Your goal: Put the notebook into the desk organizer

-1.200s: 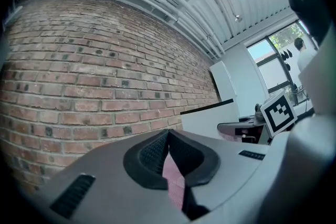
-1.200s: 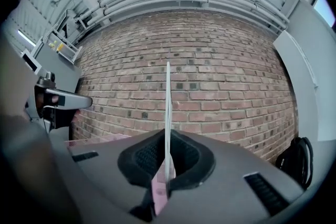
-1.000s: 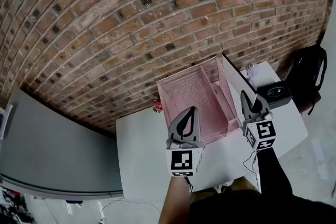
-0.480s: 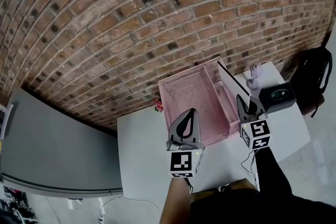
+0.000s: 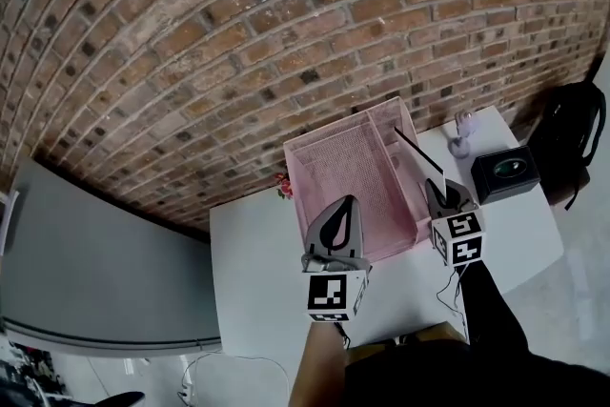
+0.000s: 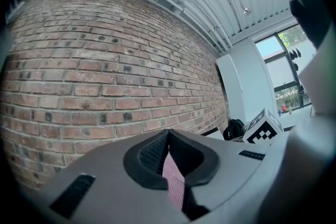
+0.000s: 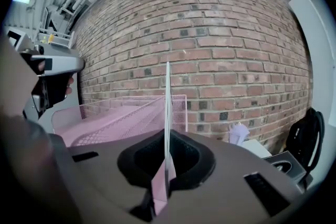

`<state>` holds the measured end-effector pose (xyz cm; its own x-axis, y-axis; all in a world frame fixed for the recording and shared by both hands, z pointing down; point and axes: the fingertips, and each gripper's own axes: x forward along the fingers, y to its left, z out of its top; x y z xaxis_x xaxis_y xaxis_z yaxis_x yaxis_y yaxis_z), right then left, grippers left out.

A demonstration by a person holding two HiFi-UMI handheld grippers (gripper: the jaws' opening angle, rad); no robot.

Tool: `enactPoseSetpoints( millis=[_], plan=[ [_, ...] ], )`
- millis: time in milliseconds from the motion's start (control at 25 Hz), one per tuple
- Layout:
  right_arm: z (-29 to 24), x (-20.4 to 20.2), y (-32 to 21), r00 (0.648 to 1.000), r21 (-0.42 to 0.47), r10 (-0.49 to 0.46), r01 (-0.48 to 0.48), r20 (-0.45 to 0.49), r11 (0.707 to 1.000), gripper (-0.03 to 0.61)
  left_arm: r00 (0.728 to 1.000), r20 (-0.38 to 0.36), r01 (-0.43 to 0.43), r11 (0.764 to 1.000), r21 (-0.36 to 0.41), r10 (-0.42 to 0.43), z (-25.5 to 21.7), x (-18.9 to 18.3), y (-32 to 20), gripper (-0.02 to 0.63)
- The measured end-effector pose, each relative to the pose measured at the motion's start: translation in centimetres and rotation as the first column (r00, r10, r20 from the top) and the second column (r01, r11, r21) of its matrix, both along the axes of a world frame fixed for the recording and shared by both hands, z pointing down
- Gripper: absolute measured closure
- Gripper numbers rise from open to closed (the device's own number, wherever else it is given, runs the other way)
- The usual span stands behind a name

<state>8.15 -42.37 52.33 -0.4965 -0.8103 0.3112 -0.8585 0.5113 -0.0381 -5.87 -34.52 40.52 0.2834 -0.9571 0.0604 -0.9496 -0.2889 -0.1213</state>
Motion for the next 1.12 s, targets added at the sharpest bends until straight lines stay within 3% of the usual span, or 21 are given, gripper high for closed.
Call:
enactPoseSetpoints(
  millis=[400, 1120],
  plan=[
    [3.8, 0.2, -0.2, 1.000, -0.120, 0.005, -0.007, -0.016, 0.993, 0.551, 1.000, -0.010, -0.025, 1.000, -0.019, 0.024, 0.8, 0.8, -0.4, 0.600],
    [6.3, 0.1, -0.5, 0.996, -0.191, 0.058, -0.069, -0.063, 0.979, 0.551, 0.999, -0.013, -0.029, 0.999, -0.036, 0.029, 1.7, -0.1, -0.7, 0.600]
  ],
)
